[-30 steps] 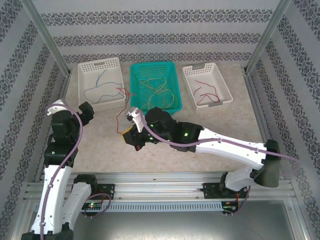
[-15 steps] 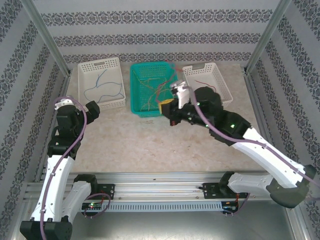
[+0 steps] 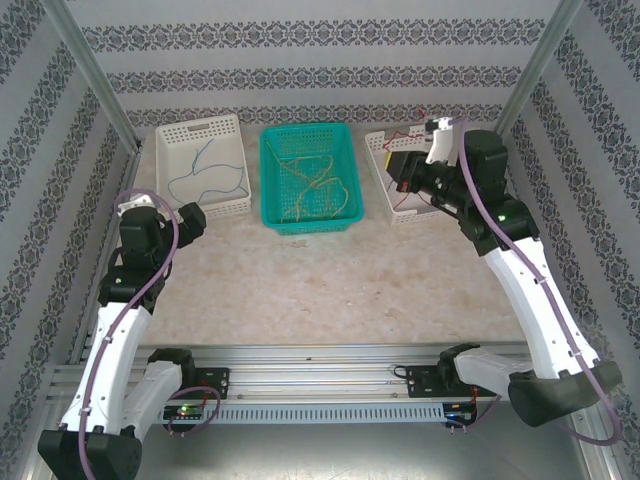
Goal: Untangle the cables
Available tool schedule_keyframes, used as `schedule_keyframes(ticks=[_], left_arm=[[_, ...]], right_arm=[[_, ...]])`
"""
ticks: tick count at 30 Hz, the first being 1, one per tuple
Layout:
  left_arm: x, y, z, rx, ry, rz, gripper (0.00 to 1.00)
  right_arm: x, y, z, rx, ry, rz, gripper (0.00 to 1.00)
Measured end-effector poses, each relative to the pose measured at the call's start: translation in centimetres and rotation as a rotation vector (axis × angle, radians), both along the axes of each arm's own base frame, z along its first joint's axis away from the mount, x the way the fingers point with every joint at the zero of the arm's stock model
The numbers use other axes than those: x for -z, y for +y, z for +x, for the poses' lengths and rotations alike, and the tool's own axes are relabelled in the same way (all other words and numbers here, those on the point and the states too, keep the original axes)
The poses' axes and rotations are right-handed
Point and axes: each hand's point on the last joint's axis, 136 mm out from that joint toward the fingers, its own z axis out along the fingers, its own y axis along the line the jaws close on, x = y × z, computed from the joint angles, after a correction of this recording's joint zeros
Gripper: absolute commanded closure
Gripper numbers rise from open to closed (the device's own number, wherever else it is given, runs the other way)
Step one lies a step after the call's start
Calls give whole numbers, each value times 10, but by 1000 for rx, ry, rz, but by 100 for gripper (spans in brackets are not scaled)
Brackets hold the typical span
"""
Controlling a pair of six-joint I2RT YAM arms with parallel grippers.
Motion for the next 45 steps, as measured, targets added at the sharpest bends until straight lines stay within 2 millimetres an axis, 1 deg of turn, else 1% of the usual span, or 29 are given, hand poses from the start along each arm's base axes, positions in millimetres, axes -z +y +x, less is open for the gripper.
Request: schedule_keyframes(ticks=[2, 5, 7, 9, 11, 14, 17, 20, 25, 27, 29, 32, 33, 35, 37, 38, 41, 43, 45], left_arm=[[2, -2, 1, 9, 7, -1, 0], [5, -5, 3, 20, 19, -1, 0], [7, -7, 4, 26, 24, -2, 0], [7, -8, 4, 30, 27, -2, 0], [8, -8, 4, 32, 29, -2, 0], [8, -9, 4, 33, 30, -2, 0], [8, -10, 4, 40, 31, -1, 0], [9, -12, 5, 47, 34, 1, 0], [11, -13, 6, 48, 39, 1, 0], [11, -13, 6, 49, 41, 1, 0], [11, -13, 6, 49, 41, 1, 0], [12, -15, 6, 57, 44, 5, 0], [12, -15, 7, 61, 45, 7, 0], [12, -16, 7, 65, 48, 9, 0], [12, -17, 7, 67, 48, 12, 0], [12, -17, 7, 69, 48, 14, 0], [13, -17, 7, 71, 49, 17, 0], [14, -17, 7, 72, 53, 17, 0], [14, -17, 8, 72, 57, 18, 0]], right_arm=[[1, -14, 13, 53, 8, 27, 100], [9, -37, 33, 136, 34, 73, 100], [18, -52, 50, 189, 61, 105, 100], [31, -63, 66, 226, 95, 123, 100], [45, -69, 81, 248, 129, 137, 100], [73, -66, 102, 238, 203, 166, 100], [102, -58, 117, 215, 276, 175, 100], [125, -50, 125, 195, 327, 171, 100], [156, -42, 138, 182, 381, 170, 100], [173, -42, 144, 186, 414, 165, 100], [197, -43, 150, 197, 463, 155, 100], [233, -46, 153, 222, 538, 123, 100], [243, -47, 153, 230, 559, 113, 99], [257, -49, 152, 240, 598, 102, 92], [261, -49, 150, 240, 613, 98, 85], [261, -49, 150, 239, 612, 96, 78], [258, -49, 150, 238, 606, 97, 61], [251, -49, 149, 239, 594, 103, 52], [236, -49, 147, 242, 565, 108, 48]])
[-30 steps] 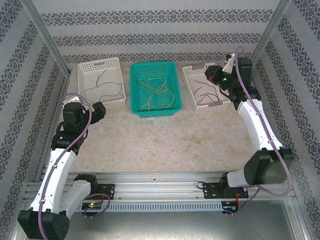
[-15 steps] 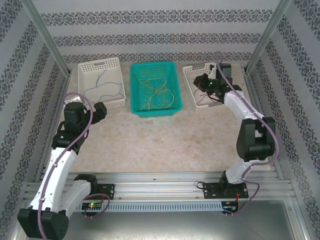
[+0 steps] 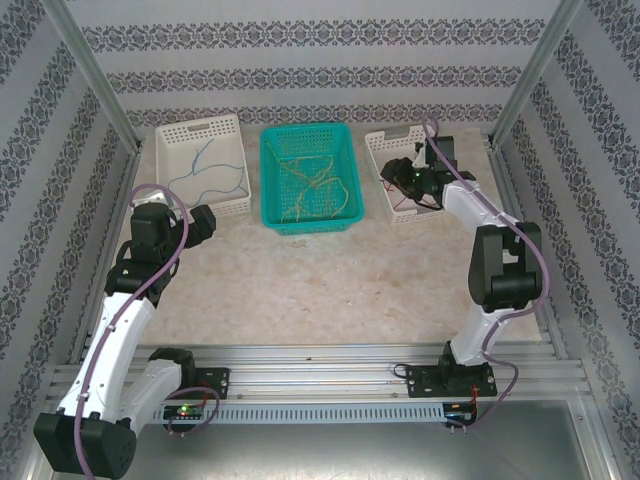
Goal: Untangle the cables
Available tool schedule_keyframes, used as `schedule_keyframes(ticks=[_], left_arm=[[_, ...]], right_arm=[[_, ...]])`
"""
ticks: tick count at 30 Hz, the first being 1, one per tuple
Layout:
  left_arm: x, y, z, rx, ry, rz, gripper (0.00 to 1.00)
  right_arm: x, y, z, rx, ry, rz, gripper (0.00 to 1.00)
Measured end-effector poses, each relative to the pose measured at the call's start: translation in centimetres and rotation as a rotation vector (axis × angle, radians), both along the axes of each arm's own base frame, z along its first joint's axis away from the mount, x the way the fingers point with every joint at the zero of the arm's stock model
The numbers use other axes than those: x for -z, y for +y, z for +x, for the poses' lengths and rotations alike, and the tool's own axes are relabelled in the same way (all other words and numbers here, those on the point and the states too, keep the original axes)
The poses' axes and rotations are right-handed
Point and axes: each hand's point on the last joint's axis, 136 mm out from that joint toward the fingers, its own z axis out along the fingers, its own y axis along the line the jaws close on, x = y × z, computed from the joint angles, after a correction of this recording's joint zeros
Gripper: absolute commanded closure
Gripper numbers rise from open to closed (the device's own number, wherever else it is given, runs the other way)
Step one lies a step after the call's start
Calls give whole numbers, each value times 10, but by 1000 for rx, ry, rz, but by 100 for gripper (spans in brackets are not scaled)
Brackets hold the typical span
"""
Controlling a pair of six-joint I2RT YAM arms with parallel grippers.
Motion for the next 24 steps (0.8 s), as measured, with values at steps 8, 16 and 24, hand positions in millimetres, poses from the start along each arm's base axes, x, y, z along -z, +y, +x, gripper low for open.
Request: schedule_keyframes(ticks=[8, 16, 24], left_arm=[[3, -4, 1, 17, 17, 7, 0], [10, -10, 4, 45, 52, 23, 0], [22, -28, 7, 114, 92, 69, 0]], right_arm=[[-105, -19, -32, 67, -257, -99, 36], [-165, -34, -101, 124, -466, -244, 17], [-196, -67, -179, 242, -675, -401, 2]])
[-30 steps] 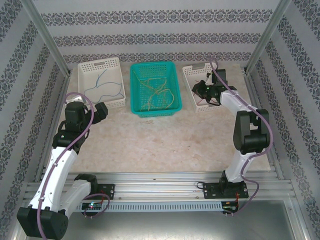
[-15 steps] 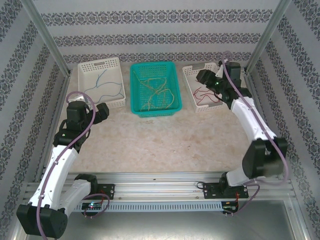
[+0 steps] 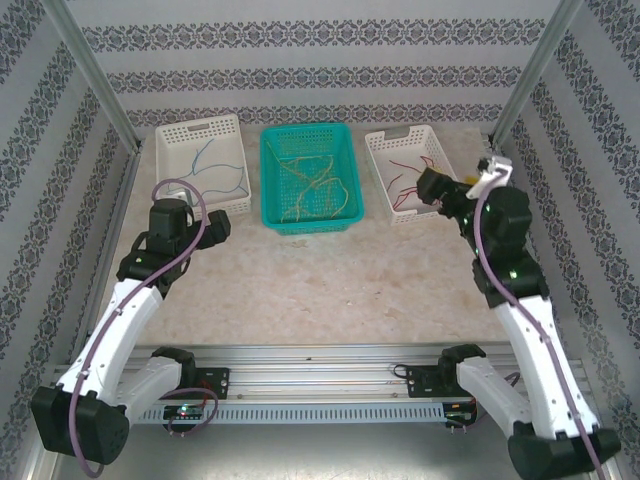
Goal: Untangle the cables
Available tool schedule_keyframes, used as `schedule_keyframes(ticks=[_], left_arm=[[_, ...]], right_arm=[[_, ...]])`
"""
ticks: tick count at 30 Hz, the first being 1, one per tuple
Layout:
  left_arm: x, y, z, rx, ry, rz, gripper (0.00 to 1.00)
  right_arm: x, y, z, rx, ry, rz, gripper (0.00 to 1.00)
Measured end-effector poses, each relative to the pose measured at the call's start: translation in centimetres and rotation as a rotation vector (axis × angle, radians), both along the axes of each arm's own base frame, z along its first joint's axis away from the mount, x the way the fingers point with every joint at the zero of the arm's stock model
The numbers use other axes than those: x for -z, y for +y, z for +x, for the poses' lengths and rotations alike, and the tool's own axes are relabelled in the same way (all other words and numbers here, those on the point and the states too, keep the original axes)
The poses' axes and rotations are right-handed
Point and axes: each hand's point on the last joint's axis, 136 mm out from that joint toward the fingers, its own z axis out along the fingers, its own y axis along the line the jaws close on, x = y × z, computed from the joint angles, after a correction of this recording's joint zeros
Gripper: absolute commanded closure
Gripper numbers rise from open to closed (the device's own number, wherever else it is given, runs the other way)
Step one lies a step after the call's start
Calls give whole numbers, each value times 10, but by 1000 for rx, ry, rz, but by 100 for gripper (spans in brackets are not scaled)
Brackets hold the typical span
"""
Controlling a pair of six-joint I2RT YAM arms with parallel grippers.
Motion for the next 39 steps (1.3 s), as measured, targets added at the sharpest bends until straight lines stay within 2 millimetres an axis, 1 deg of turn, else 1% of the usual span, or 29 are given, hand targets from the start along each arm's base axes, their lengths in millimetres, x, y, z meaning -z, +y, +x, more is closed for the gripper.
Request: schedule_keyframes(ticks=[2, 4, 7, 10, 13, 15, 18, 20, 21, 23, 24, 28, 30, 32, 35, 37, 39], left_arm=[[-2, -2, 0, 9, -23, 14, 0], [-1, -1, -3, 12, -48, 27, 0], [5, 3, -9, 9, -78, 55, 0], [13, 7, -12, 5, -103, 80, 0], [28, 9, -13, 4, -105, 95, 0], [40, 11, -15, -1, -82, 115, 0], [45, 16, -12, -12, -65, 148, 0], [48, 18, -10, -18, -59, 168, 0], [48, 19, -9, -19, -57, 177, 0], [50, 20, -7, -24, -56, 188, 0], [50, 21, -7, -27, -56, 194, 0], [57, 23, -6, -30, -42, 214, 0], [62, 24, -6, -29, -32, 223, 0], [64, 25, -7, -32, -31, 228, 0], [66, 26, -7, -36, -31, 236, 0], [66, 27, -6, -40, -36, 241, 0], [69, 27, -5, -35, -32, 249, 0]], right_arm=[[10, -12, -11, 54, -18, -37, 2], [25, -24, -16, 109, -25, -78, 2], [57, -43, -15, 185, 25, -154, 2], [92, -61, -7, 239, 86, -238, 2], [142, -73, 6, 273, 185, -307, 2], [182, -74, 15, 269, 260, -328, 2], [235, -74, 23, 254, 346, -357, 2], [257, -77, 25, 264, 382, -376, 2], [265, -78, 26, 269, 379, -381, 2], [272, -78, 27, 277, 367, -389, 2], [273, -78, 30, 282, 355, -388, 2], [263, -79, 45, 308, 270, -372, 2], [264, -79, 54, 311, 240, -365, 2], [272, -75, 58, 279, 257, -378, 2], [268, -66, 72, 241, 207, -389, 2], [275, -60, 73, 218, 220, -406, 2], [274, -57, 75, 205, 209, -409, 2]])
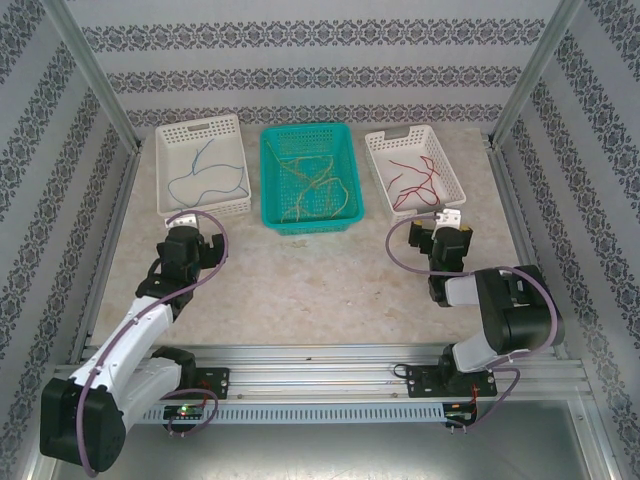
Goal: Untangle the cables
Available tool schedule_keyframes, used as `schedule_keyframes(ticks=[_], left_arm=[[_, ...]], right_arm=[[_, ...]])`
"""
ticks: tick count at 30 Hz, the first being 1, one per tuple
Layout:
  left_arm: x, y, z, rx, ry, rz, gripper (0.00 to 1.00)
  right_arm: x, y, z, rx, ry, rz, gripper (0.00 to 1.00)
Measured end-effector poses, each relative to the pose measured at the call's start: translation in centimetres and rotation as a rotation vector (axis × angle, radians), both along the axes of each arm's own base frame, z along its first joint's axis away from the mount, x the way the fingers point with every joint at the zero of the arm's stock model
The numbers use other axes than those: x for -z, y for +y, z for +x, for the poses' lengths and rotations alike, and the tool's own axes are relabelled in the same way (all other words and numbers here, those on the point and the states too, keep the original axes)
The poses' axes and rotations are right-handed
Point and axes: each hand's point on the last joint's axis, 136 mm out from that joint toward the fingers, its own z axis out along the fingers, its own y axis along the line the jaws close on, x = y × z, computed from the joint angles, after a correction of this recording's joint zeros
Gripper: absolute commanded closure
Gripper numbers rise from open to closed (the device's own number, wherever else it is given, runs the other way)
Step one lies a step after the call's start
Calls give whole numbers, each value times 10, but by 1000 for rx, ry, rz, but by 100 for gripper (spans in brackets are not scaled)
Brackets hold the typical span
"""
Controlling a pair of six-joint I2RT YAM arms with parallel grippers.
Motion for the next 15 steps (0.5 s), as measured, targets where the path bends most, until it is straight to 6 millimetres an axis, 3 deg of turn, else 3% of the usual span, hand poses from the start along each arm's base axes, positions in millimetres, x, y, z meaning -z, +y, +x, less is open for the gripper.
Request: schedule_keyframes(ticks=[7, 15], left_arm=[[5, -1, 5, 19, 15, 28, 0], [-4, 11, 20, 5, -72, 59, 0]], right_arm=[[-4, -3, 2, 2, -18, 4, 2], [-6, -2, 2, -3, -24, -4, 2]])
